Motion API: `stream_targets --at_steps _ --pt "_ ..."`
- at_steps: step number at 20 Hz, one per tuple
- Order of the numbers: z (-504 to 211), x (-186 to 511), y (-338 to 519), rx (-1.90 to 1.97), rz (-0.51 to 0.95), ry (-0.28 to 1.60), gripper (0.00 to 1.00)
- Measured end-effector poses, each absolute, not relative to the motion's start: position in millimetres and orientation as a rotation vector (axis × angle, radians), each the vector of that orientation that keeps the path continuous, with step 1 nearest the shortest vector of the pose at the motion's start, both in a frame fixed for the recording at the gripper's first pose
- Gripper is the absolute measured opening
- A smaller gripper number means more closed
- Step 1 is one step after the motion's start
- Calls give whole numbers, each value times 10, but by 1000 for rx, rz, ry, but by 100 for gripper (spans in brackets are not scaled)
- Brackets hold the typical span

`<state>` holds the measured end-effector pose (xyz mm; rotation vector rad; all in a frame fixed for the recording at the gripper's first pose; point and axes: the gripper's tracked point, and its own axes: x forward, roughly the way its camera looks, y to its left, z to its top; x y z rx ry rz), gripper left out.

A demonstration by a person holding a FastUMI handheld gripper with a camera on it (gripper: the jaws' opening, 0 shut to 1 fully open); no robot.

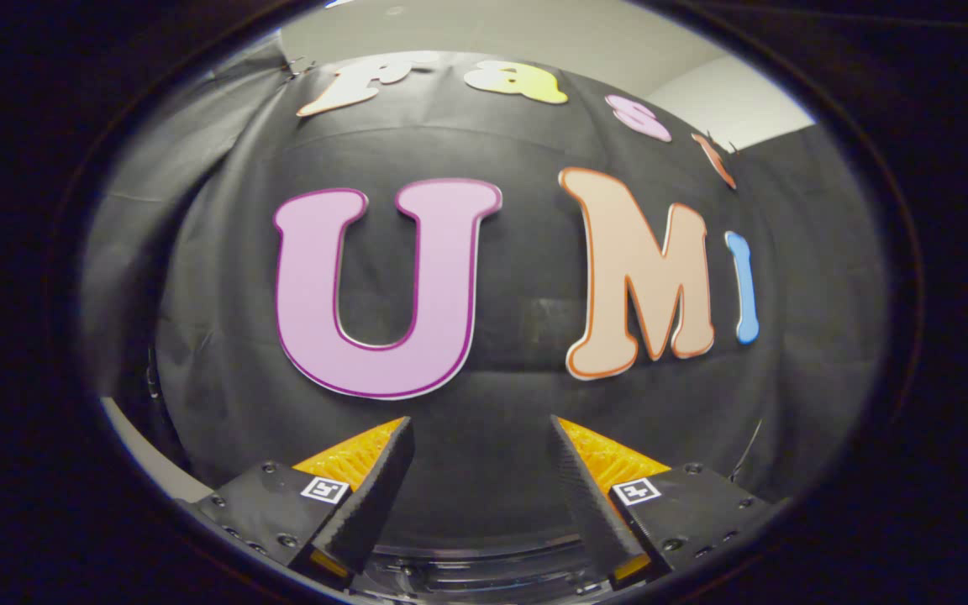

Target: Put the clothes into the washing machine and then close the washing machine lid.

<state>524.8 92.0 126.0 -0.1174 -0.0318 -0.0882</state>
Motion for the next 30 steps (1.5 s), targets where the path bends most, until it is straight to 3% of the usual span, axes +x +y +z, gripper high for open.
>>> stream_targets --at_steps 8,30 --pt "356 5449 855 -145 -123 261 97" --pt "521 4754 830 -138 -55 125 98"
